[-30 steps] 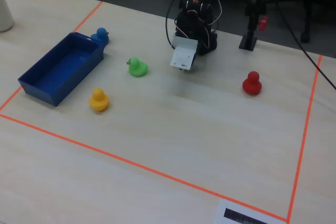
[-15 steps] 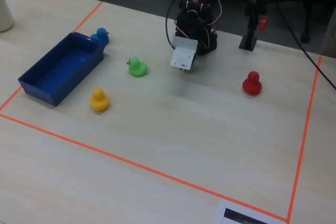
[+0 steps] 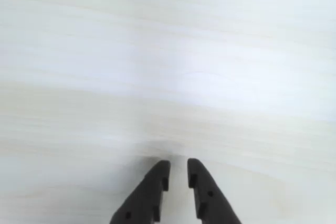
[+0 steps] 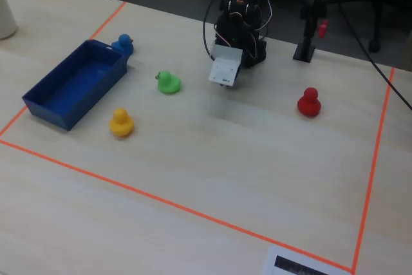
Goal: Grasp red duck and put it into box.
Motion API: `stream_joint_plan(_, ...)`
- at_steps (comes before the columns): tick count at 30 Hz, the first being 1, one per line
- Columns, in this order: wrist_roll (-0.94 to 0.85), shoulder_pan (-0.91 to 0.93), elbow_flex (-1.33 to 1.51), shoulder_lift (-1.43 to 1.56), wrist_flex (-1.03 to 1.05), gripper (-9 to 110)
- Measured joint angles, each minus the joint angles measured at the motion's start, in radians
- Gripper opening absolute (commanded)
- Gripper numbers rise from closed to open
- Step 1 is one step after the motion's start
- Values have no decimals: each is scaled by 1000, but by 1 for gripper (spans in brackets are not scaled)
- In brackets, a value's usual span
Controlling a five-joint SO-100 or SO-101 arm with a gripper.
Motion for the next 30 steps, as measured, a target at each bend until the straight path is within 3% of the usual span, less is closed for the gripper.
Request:
stream_joint_plan(5,0,-21,0,0,0,0)
stream_joint_plan(9,-29,-86,18,-28,-69,7)
stream_joint_plan(12,-21,-199,5,-143,-287,15)
stream_joint_plan(19,276,-538,-152,-448,-865,21)
stream_joint_plan(21,321,-620,-175,-483,-948,21)
stream_joint_plan(30,354,-857,-175,-594,-956,22)
